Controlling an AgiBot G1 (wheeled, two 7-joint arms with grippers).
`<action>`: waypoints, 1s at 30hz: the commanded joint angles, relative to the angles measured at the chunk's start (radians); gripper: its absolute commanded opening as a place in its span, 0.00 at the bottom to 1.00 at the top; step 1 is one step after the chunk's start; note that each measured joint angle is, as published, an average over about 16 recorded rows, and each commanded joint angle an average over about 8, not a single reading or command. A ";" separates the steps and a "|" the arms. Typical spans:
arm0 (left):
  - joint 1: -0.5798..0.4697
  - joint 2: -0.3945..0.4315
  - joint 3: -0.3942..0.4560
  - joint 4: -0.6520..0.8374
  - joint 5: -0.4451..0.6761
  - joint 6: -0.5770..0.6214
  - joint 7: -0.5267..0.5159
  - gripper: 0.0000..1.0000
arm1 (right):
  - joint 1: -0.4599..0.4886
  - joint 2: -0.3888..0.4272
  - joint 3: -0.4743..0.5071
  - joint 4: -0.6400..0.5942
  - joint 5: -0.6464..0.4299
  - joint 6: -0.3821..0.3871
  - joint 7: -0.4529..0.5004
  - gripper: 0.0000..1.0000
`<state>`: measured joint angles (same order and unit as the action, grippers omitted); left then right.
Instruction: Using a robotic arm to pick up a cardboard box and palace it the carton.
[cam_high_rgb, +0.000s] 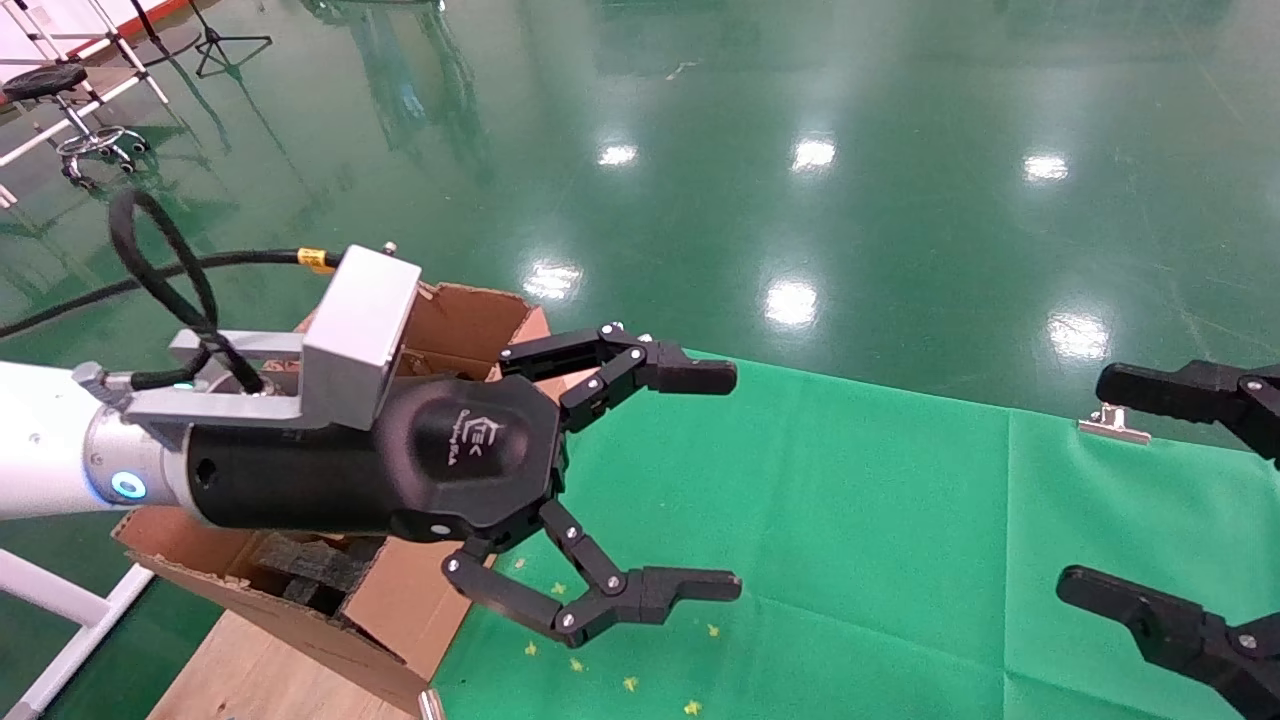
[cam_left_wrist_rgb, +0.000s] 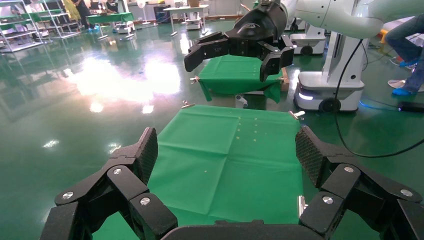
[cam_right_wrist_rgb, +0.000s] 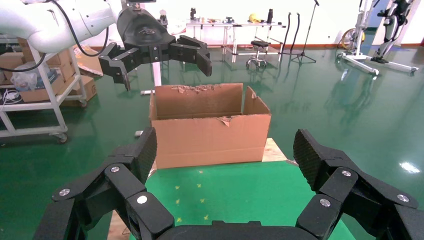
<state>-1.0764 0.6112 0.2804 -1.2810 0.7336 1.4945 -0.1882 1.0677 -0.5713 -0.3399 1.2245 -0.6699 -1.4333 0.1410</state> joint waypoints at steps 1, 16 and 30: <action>0.000 0.000 0.000 0.000 0.000 0.000 0.000 1.00 | 0.000 0.000 0.000 0.000 0.000 0.000 0.000 1.00; 0.000 0.000 0.000 0.000 0.000 0.000 0.000 1.00 | 0.000 0.000 0.000 0.000 0.000 0.000 0.000 1.00; 0.000 0.000 0.000 0.000 0.000 0.000 0.000 1.00 | 0.000 0.000 0.000 0.000 0.000 0.000 0.000 1.00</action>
<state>-1.0766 0.6112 0.2804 -1.2808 0.7341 1.4944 -0.1881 1.0676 -0.5713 -0.3399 1.2245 -0.6699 -1.4333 0.1410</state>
